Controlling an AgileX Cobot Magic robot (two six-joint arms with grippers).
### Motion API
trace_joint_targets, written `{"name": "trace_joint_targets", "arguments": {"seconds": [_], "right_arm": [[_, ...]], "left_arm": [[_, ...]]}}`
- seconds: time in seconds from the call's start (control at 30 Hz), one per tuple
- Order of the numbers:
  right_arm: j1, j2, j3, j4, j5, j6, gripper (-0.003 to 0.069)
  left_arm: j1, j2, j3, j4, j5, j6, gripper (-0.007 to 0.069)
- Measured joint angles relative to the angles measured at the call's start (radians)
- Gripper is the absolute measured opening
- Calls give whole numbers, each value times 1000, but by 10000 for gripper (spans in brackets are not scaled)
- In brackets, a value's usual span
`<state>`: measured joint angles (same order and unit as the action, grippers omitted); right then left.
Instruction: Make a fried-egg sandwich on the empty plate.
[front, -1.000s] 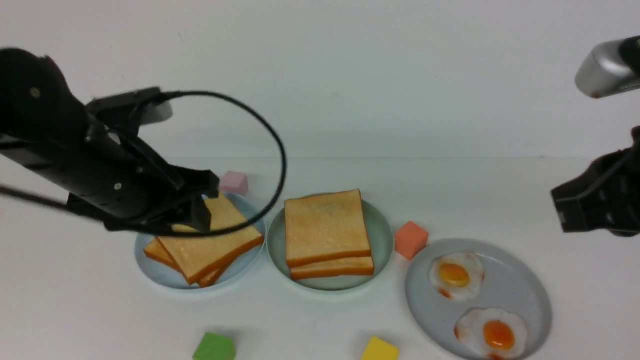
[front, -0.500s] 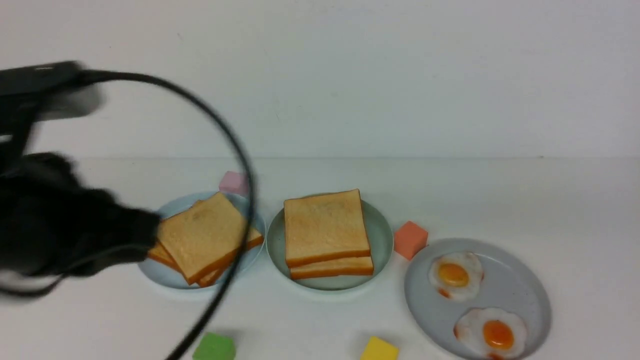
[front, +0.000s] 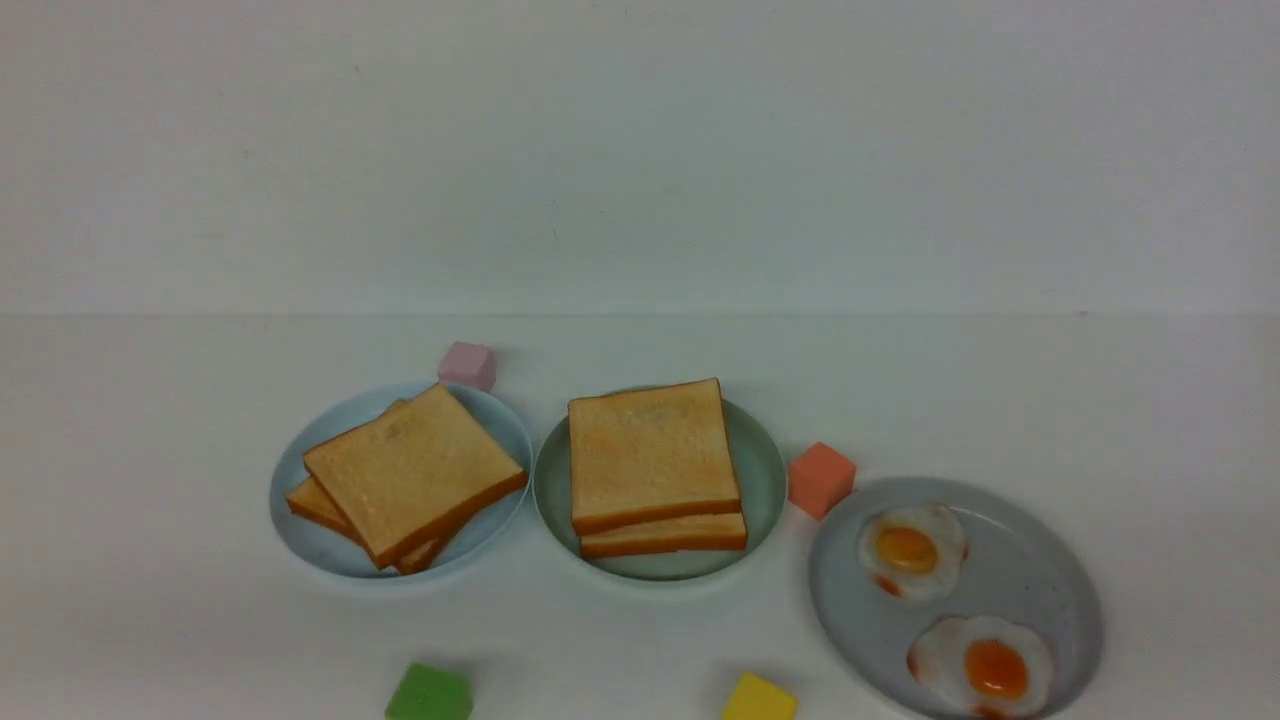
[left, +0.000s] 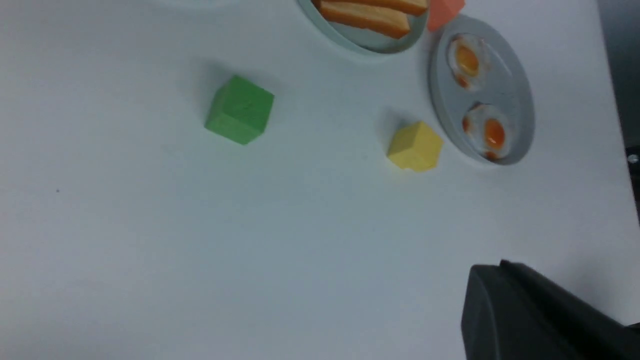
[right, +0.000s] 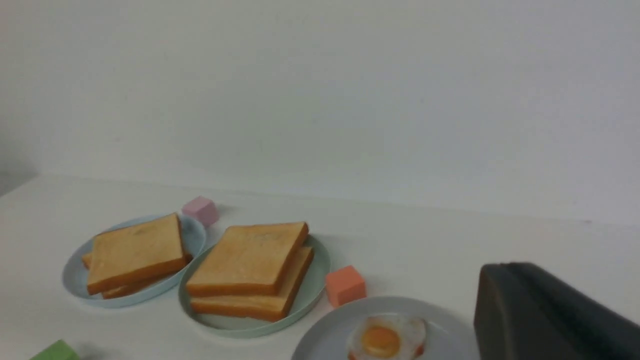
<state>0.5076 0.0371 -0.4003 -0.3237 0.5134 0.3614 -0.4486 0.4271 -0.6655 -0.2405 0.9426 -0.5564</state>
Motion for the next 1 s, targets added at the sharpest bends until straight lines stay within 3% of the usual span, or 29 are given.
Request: {"name": "trace_joint_targets", "arguments": {"seconds": [0.63, 0.8, 0.87, 1.0], "right_arm": [[0, -26, 5, -18, -9, 0, -3], [0, -26, 5, -18, -9, 0, -3], [0, -26, 5, -18, -9, 0, -1], [0, -26, 5, -18, -9, 0, 2]], "left_arm": [[0, -11, 1, -3, -60, -3, -13], [0, -11, 14, 53, -62, 67, -11], [0, -12, 37, 91, -121, 101, -11], [2, -39, 148, 198, -430, 172, -10]]}}
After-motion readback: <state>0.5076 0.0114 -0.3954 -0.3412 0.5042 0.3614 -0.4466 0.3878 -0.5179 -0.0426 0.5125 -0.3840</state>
